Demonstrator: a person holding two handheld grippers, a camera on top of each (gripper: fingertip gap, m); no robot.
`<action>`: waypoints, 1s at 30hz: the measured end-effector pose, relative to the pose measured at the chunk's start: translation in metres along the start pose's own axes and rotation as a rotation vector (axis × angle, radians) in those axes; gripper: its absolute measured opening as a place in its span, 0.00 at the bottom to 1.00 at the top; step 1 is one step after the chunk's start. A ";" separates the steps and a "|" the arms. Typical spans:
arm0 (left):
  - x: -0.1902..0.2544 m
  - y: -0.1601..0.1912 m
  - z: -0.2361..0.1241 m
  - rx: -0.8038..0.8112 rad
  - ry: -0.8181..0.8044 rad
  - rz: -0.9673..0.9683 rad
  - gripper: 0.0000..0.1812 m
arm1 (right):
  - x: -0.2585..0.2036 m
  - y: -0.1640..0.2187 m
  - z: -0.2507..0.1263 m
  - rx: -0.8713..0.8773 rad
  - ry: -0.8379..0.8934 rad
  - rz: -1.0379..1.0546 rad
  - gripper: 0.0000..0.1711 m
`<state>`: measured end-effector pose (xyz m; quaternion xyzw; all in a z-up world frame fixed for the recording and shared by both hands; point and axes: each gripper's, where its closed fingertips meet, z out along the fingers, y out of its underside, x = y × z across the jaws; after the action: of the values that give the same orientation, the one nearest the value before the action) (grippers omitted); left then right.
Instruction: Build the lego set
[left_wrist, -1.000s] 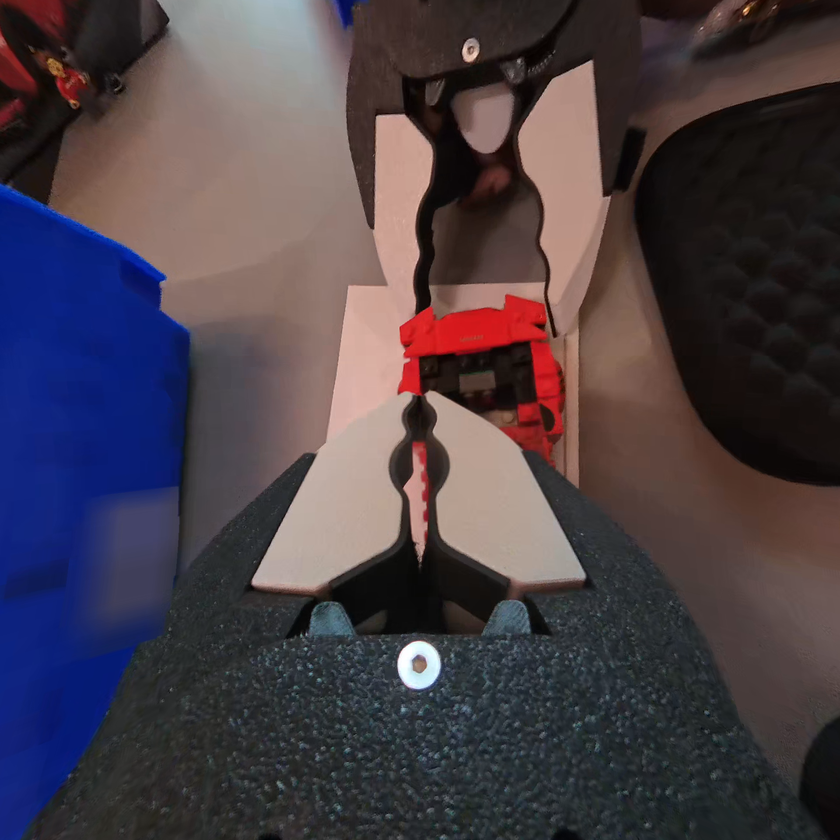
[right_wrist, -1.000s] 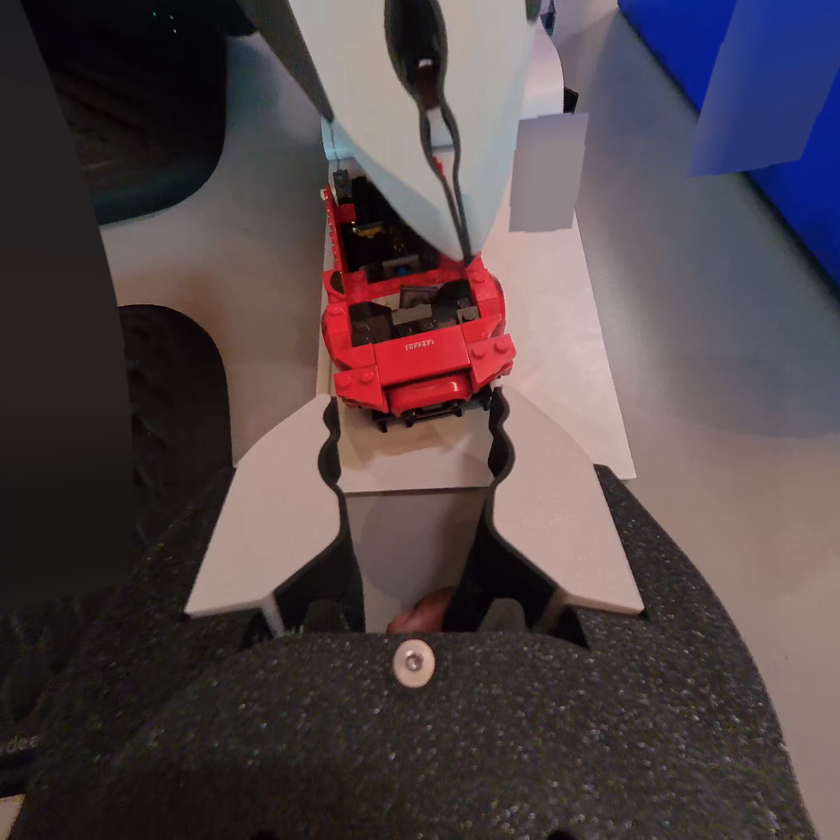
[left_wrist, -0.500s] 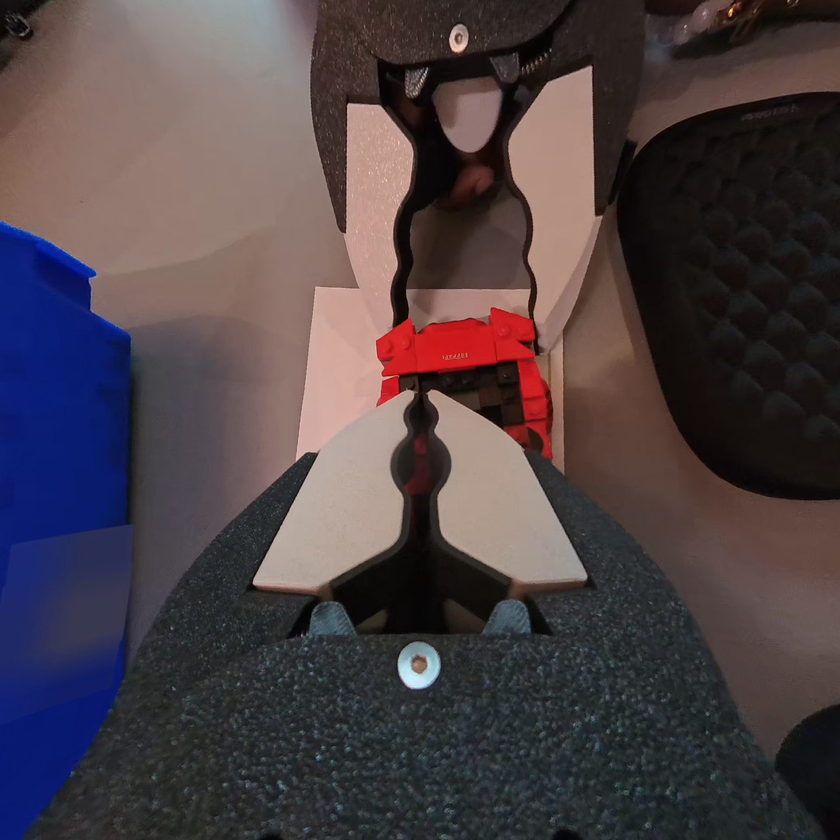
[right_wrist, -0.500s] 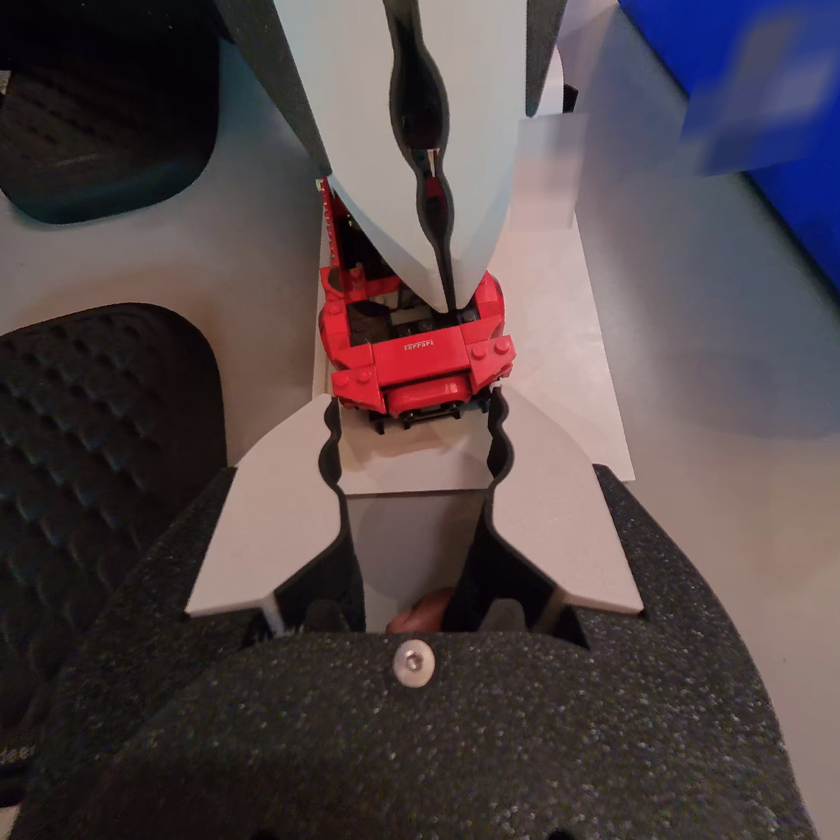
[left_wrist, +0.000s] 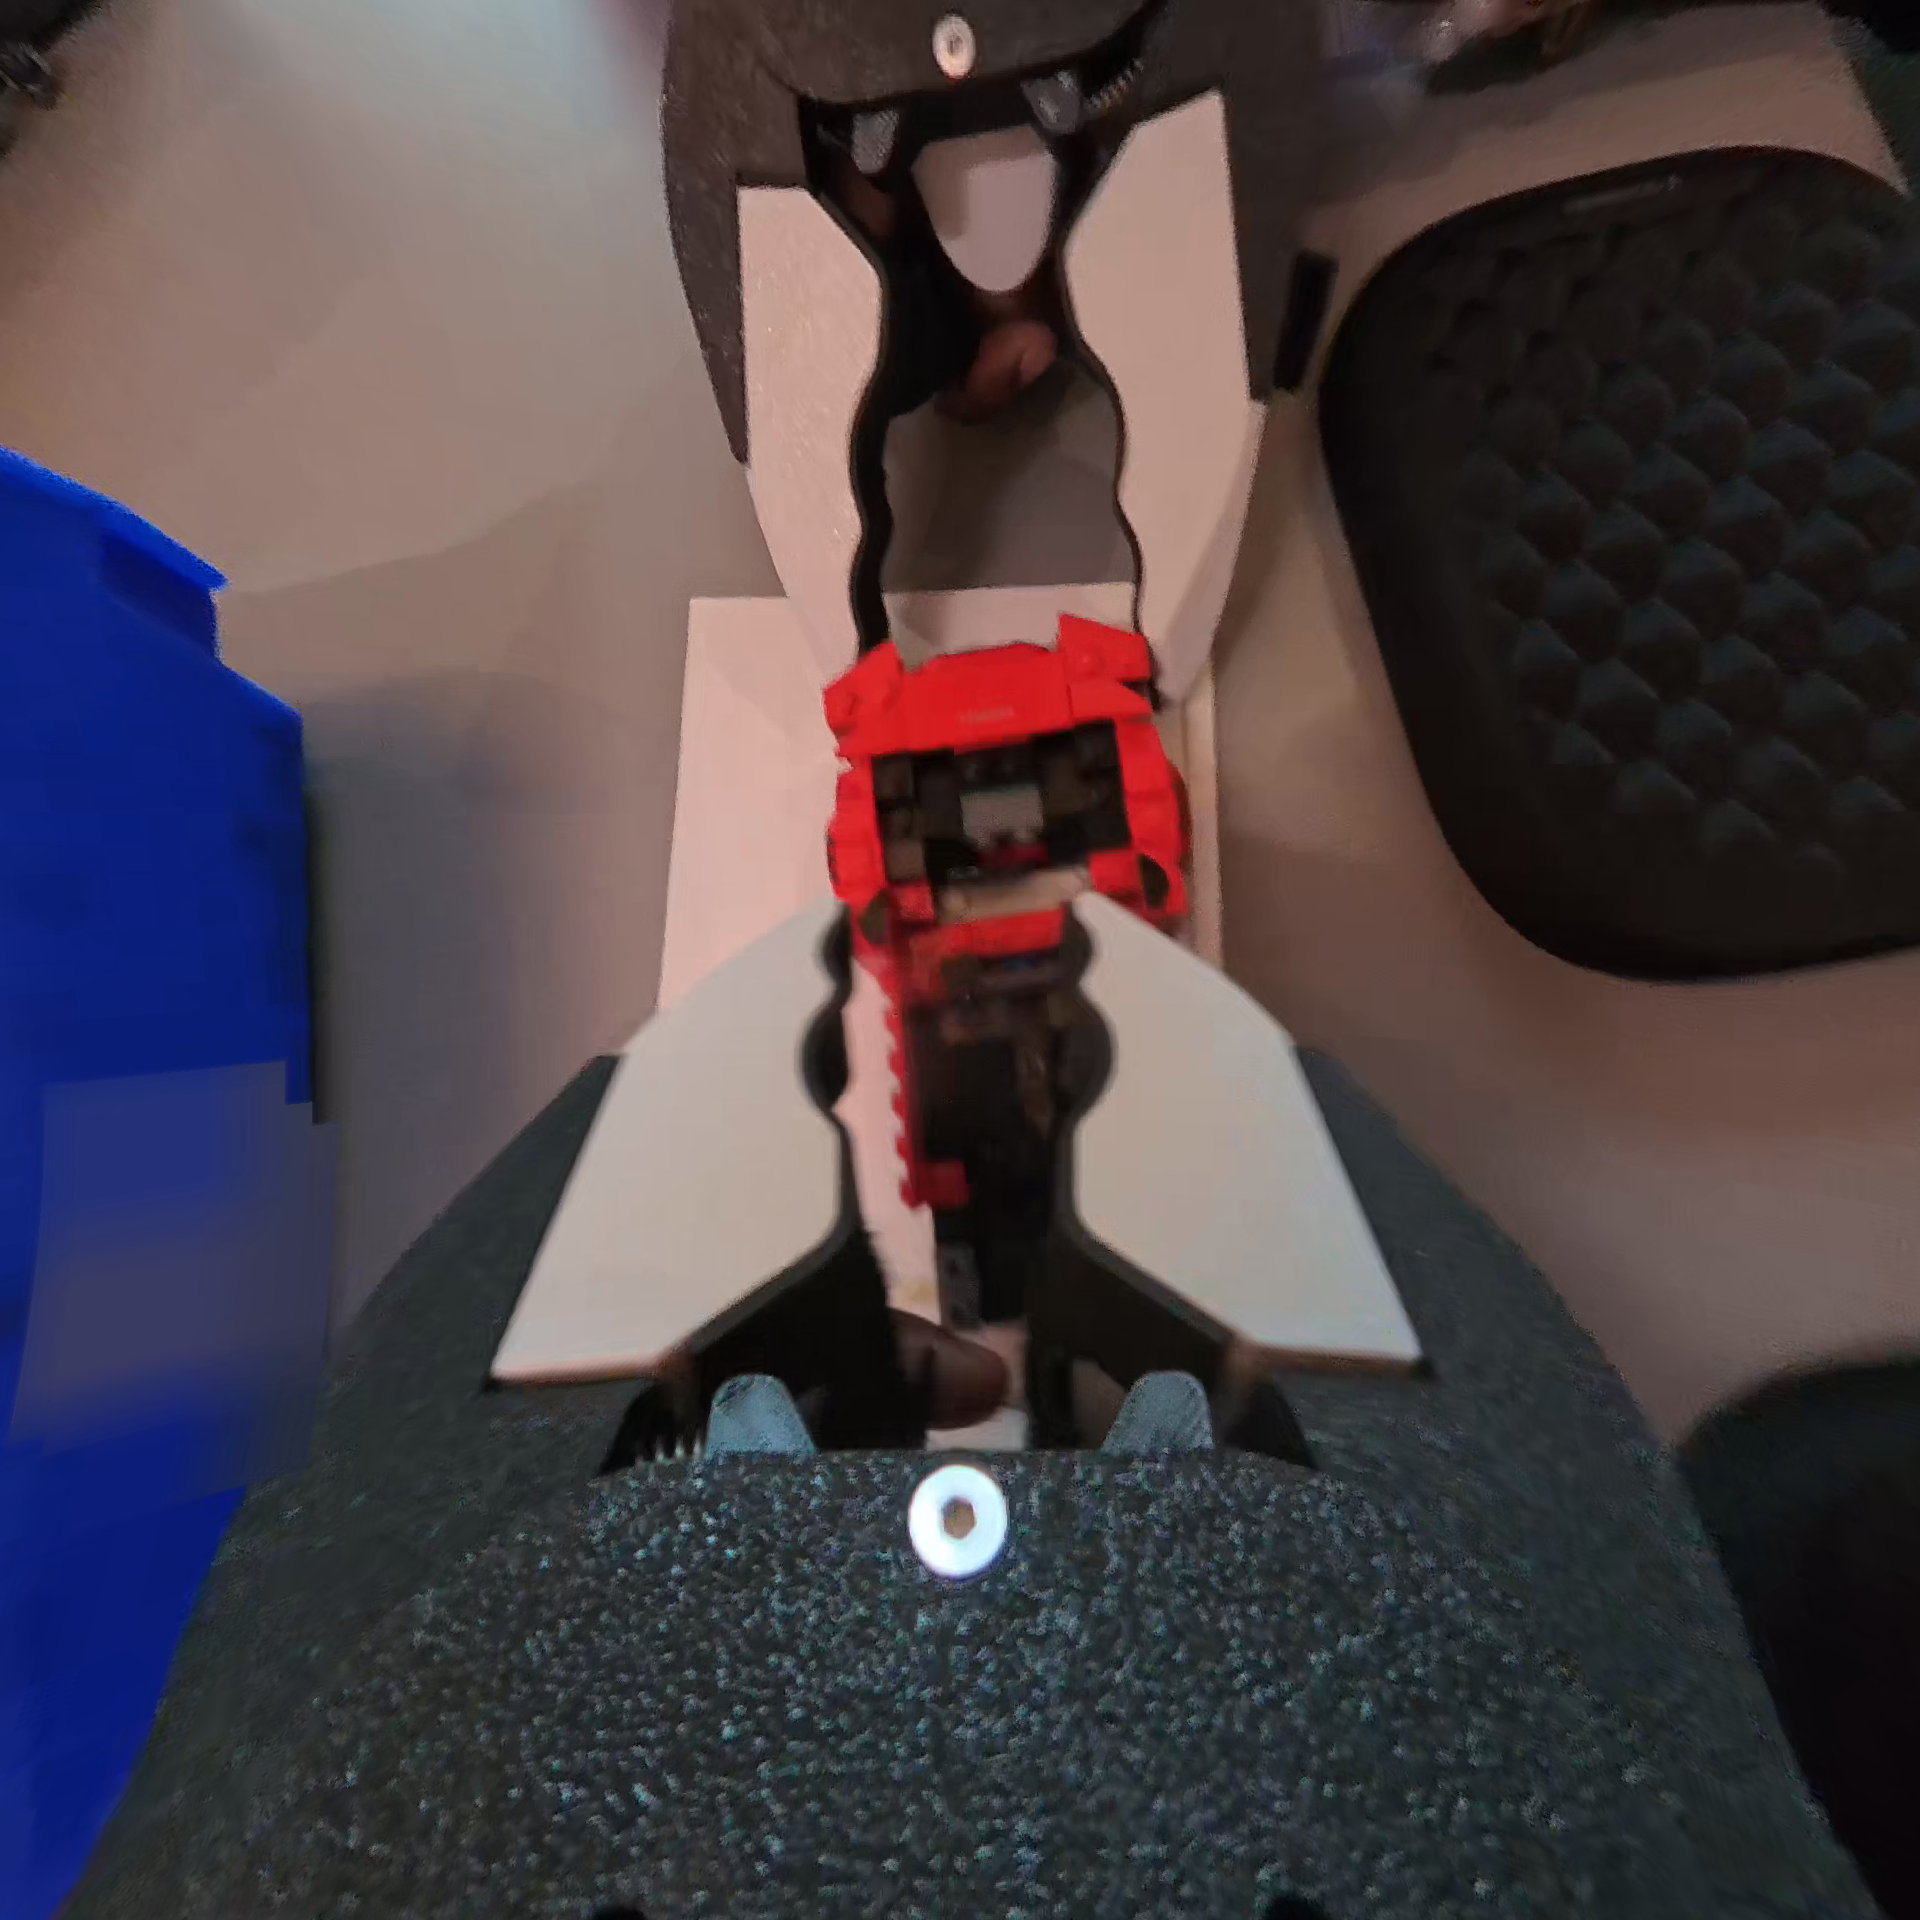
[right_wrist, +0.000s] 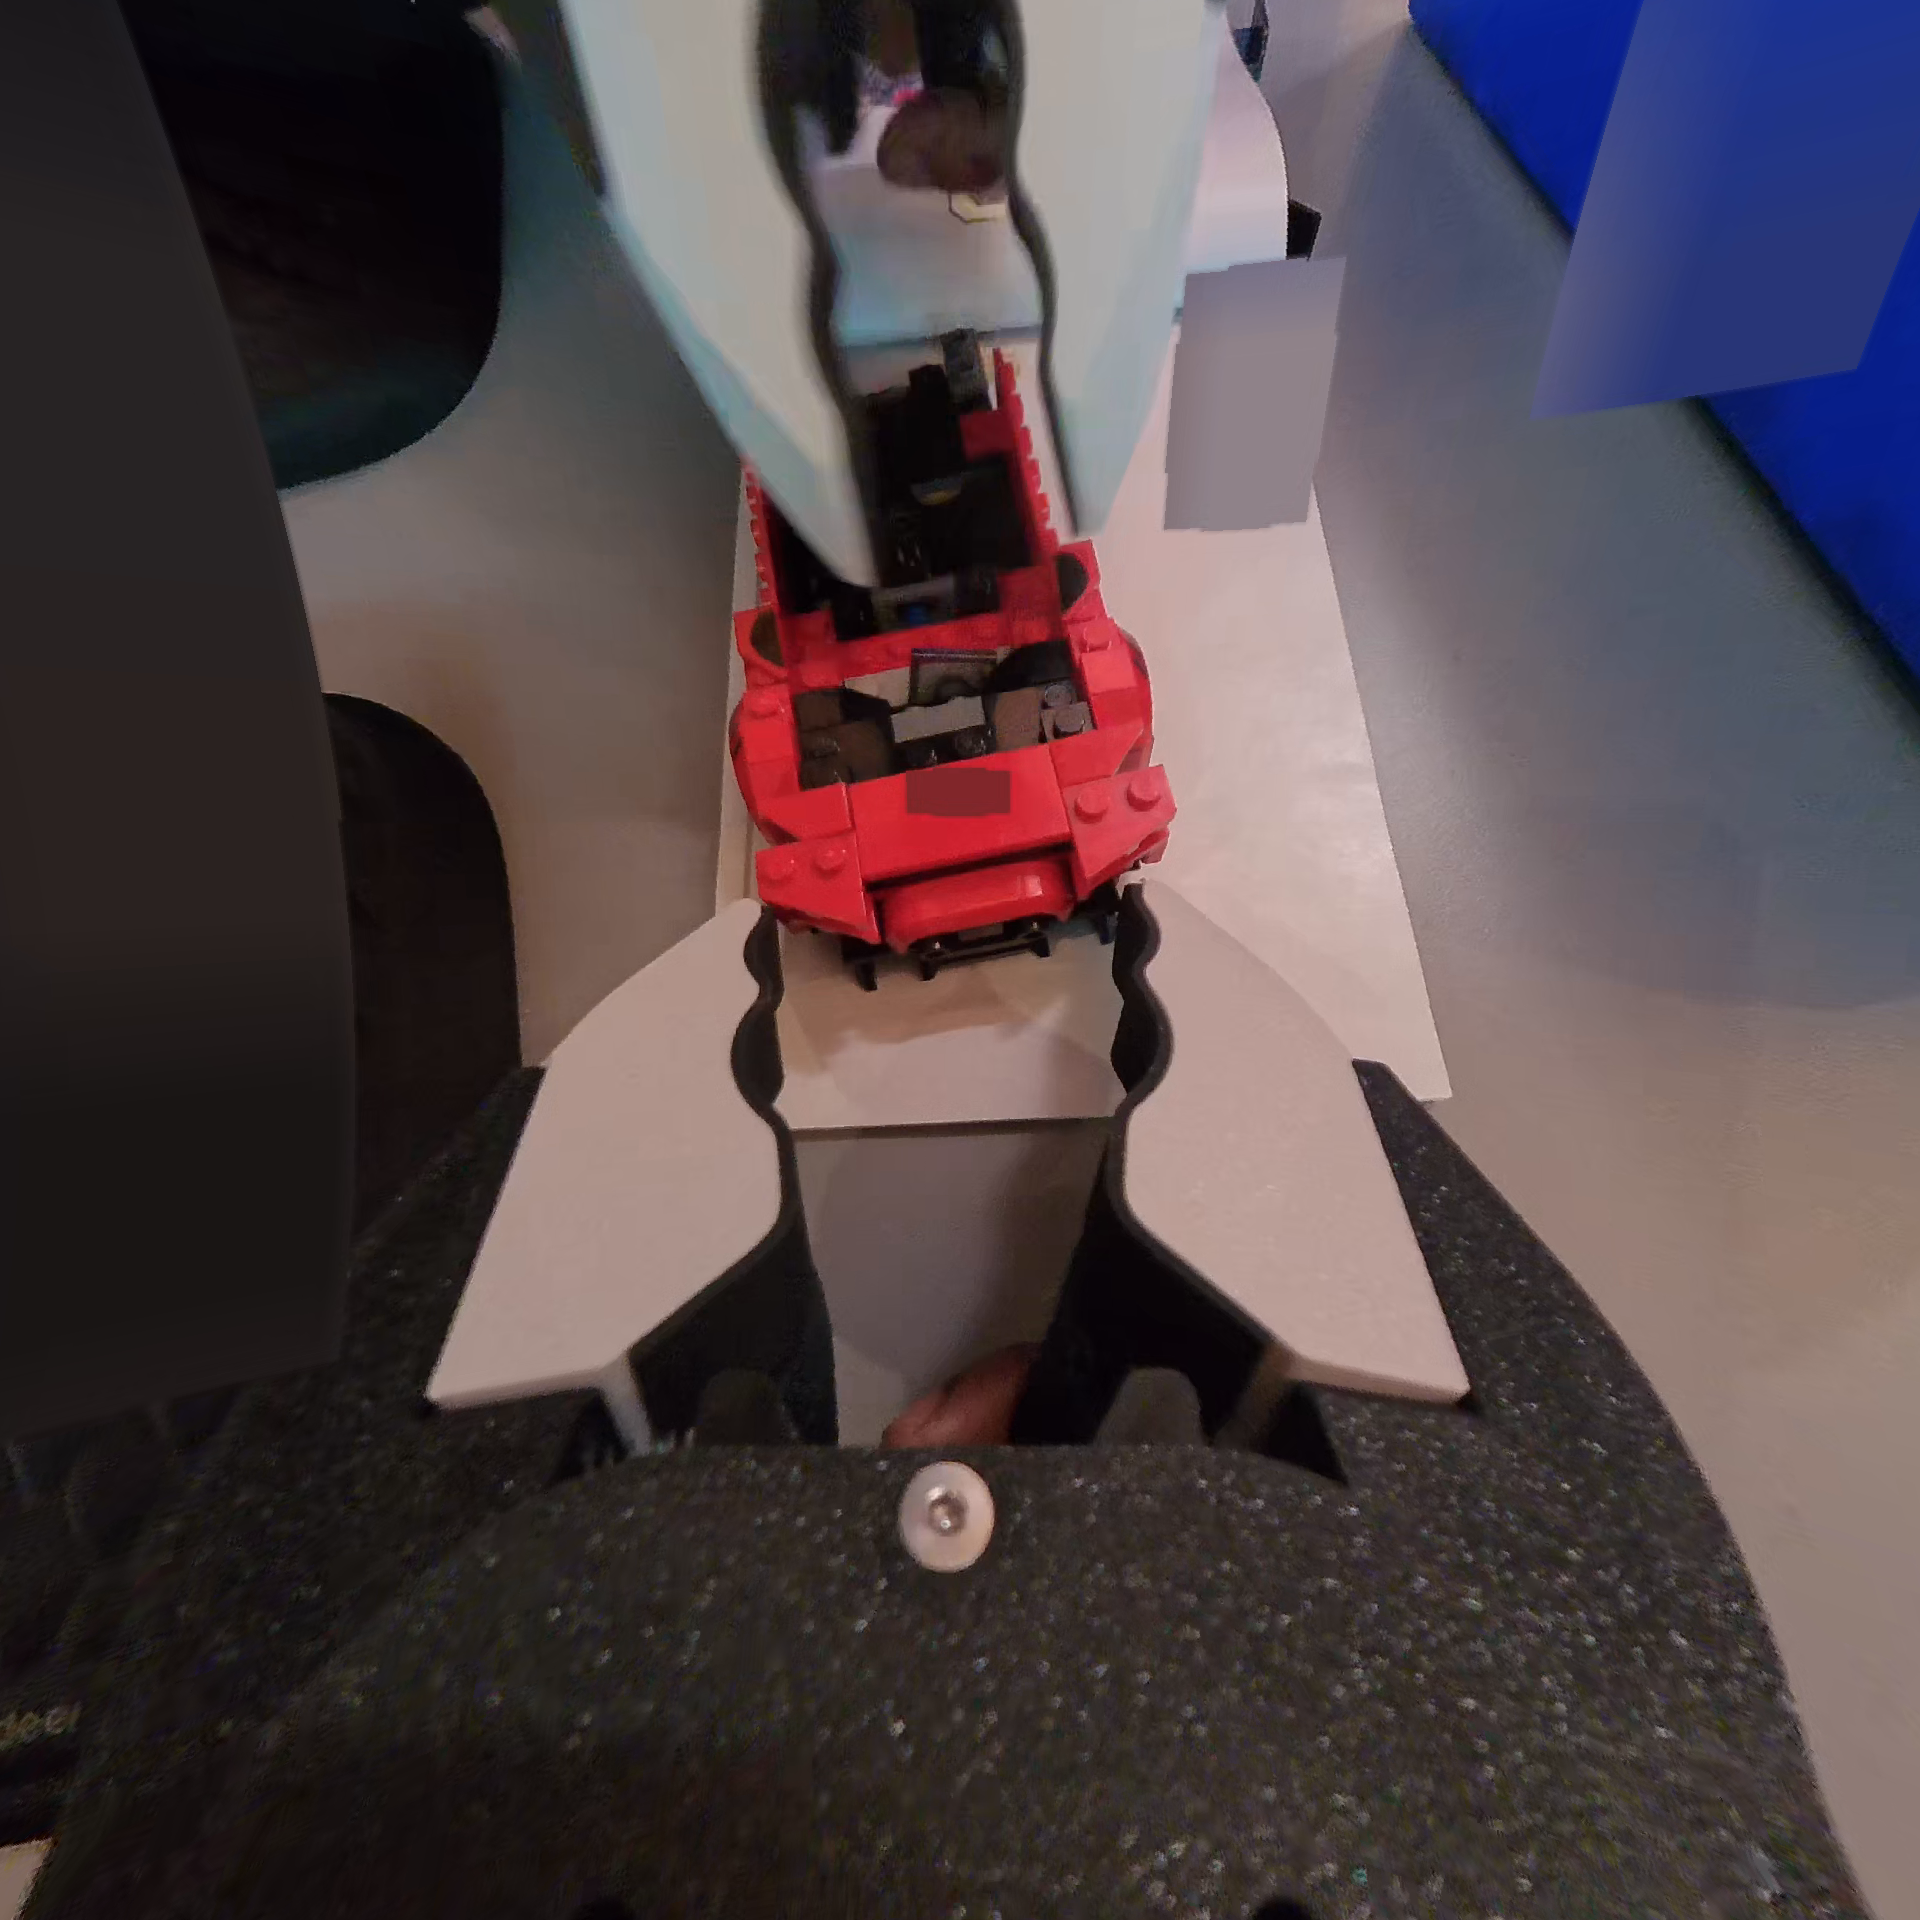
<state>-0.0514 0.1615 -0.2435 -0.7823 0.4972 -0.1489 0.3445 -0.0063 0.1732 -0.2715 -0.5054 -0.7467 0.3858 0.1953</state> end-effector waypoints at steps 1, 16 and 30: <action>0.005 0.005 -0.005 -0.020 0.020 -0.014 0.31 | 0.000 0.000 0.000 0.001 -0.004 0.001 0.36; 0.021 0.032 0.004 -0.090 -0.027 -0.049 0.52 | 0.010 -0.040 -0.007 -0.252 0.102 0.035 0.00; 0.023 0.029 0.014 0.001 -0.041 -0.076 0.39 | 0.020 -0.029 -0.001 -0.624 0.180 0.151 0.00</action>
<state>-0.0528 0.1390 -0.2761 -0.8034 0.4597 -0.1459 0.3491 -0.0314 0.1866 -0.2504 -0.6267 -0.7691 0.1058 0.0674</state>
